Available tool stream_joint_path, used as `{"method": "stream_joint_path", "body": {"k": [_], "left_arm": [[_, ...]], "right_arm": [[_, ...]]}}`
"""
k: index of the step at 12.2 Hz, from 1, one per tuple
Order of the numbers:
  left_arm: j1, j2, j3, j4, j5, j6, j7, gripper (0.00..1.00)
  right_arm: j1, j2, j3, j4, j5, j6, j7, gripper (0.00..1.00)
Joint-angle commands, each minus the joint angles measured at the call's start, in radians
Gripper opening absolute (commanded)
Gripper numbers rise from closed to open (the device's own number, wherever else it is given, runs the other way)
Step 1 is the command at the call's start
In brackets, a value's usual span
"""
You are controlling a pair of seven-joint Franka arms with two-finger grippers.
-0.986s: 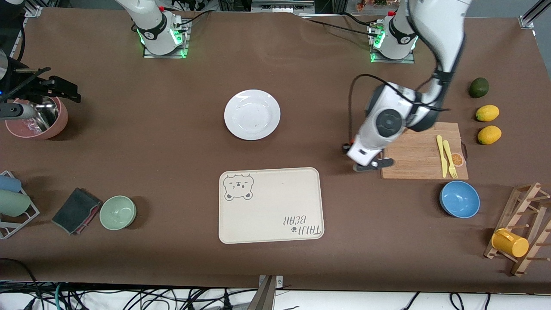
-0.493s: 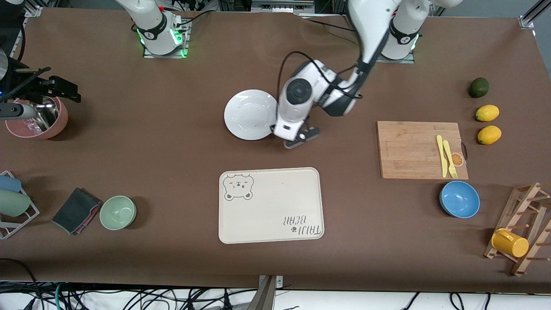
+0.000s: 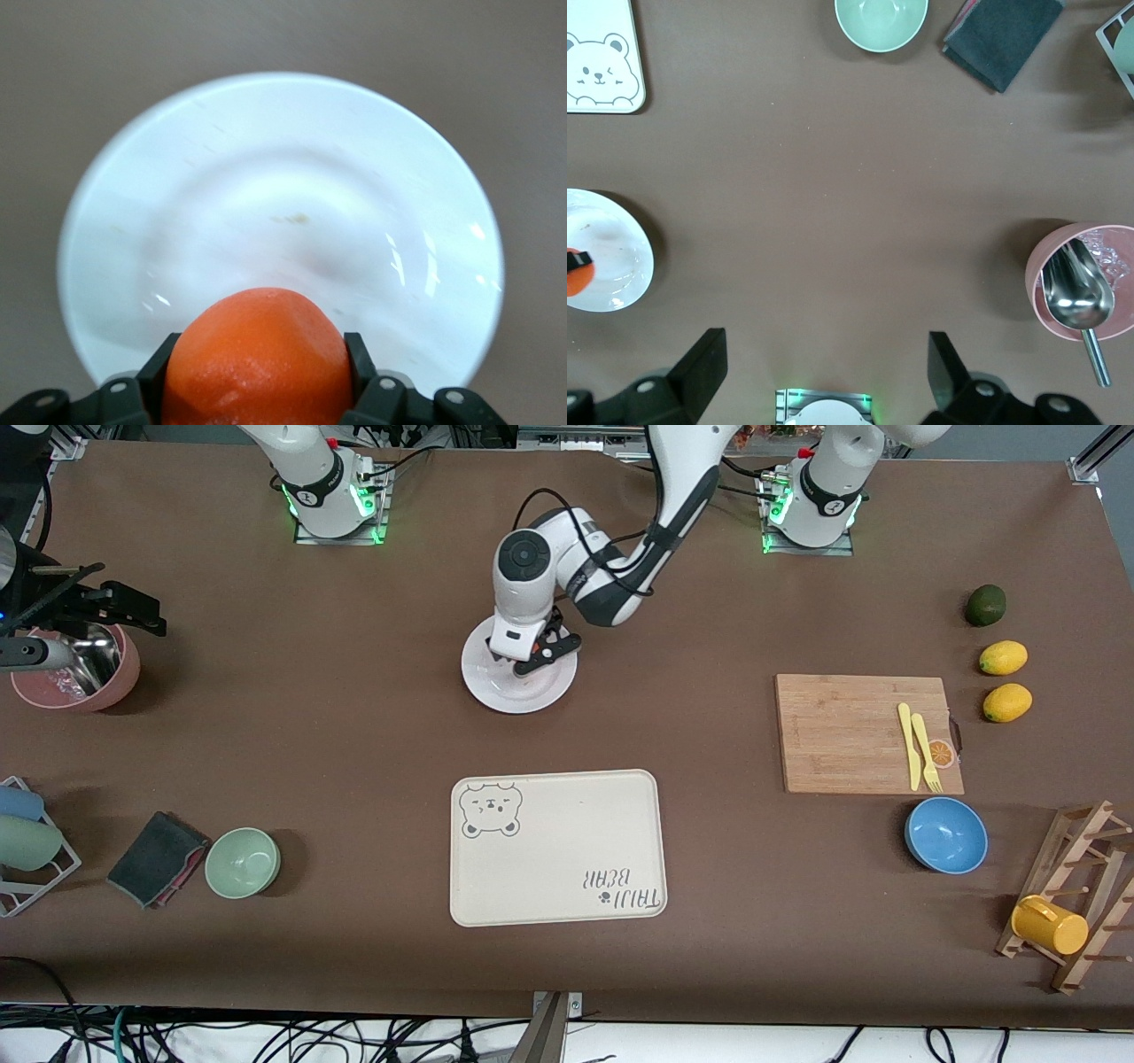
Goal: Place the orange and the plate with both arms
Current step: 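Lower the orange onto the white plate and open the left gripper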
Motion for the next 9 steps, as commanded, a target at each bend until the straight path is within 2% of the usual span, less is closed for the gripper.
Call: {"method": "stream_joint_path", "body": {"k": [1,2,3,4,5,9], "left_arm": [[-0.011,0.103,0.018,0.119,-0.023,-0.015,0.002,0.0],[-0.011,0.116,0.02,0.119,-0.02,-0.015,0.004,0.1],[-0.009,0.119,0.02,0.117,-0.017,-0.017,0.004,0.28],[-0.003,0.118,0.02,0.117,-0.016,-0.017,0.002,0.58],[-0.002,0.113,0.023,0.117,-0.016,-0.018,-0.002,0.99],[0.029,0.067,0.028,0.119,-0.015,-0.064,-0.005,1.0]], "right_arm": [[-0.007,-0.003,0.002,0.016,0.012,-0.017,-0.018,1.0],[-0.007,-0.003,0.002,0.016,0.012,-0.017,-0.018,1.0],[-0.007,-0.003,0.0,0.016,0.011,-0.017,-0.016,1.0],[-0.007,0.0,-0.001,0.016,0.011,-0.017,-0.016,1.0],[-0.007,0.002,-0.003,0.018,0.011,-0.017,-0.016,1.0],[-0.007,0.002,-0.001,0.018,0.008,-0.01,-0.019,1.0]]}}
